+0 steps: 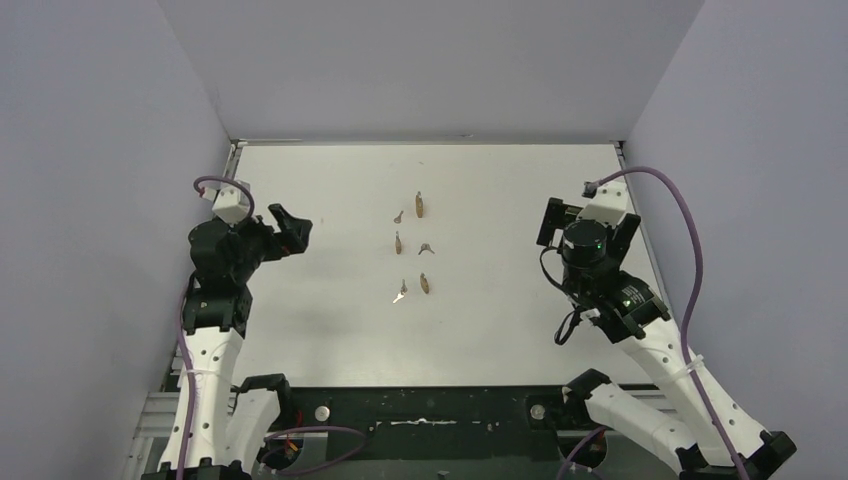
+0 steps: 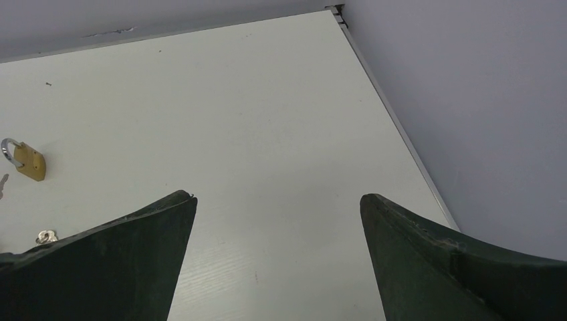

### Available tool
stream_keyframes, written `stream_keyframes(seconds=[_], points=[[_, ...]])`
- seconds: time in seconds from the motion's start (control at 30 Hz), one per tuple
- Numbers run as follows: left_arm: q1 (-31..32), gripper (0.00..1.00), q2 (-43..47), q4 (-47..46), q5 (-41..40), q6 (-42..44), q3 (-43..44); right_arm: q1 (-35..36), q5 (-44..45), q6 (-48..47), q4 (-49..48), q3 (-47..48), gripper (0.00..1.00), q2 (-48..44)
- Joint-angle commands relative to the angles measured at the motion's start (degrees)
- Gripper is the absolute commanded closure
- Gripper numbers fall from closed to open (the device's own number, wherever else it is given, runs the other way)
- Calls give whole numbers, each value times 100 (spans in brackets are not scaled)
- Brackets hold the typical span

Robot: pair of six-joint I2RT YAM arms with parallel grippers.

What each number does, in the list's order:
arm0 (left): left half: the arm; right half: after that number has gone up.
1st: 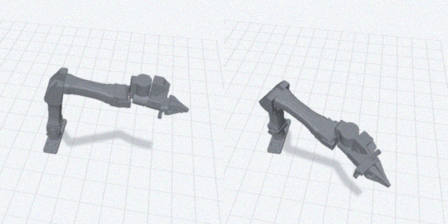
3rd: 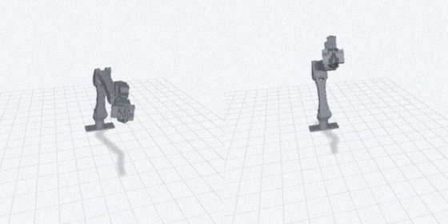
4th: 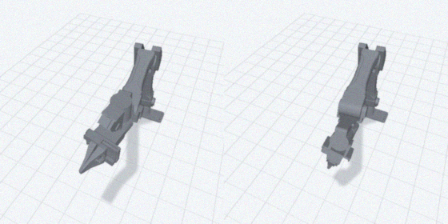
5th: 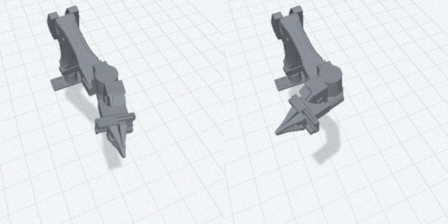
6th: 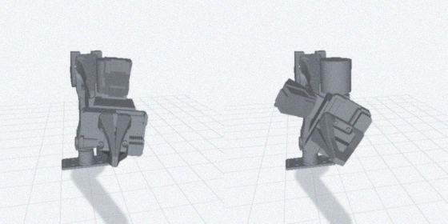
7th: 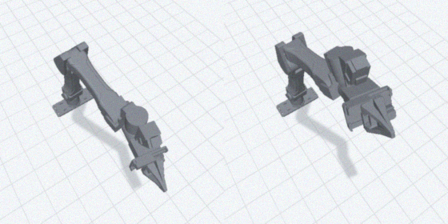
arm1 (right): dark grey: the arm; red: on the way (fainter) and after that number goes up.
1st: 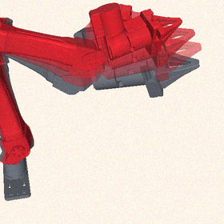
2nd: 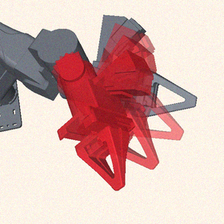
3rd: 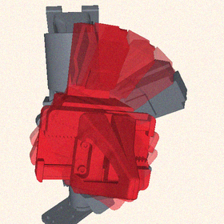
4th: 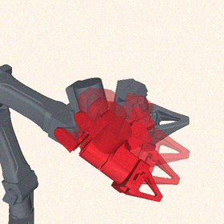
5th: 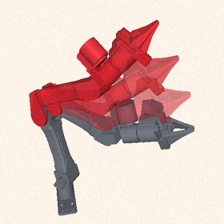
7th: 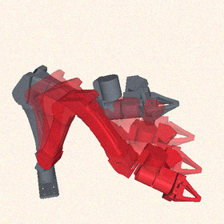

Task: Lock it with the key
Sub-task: Reset both arms

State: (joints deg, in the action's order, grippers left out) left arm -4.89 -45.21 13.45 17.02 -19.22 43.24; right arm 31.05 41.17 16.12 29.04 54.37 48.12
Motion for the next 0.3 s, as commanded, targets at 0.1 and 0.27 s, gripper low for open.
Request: stream_keyframes(seconds=[0.1, 0.27], points=[[-22, 4, 117, -327, 69, 85, -37, -37, 139, -111, -86, -24, 0, -152], [-24, 4, 135, -396, 90, 59, -90, -37, 41, -265, -143, -39, 0, -171]])
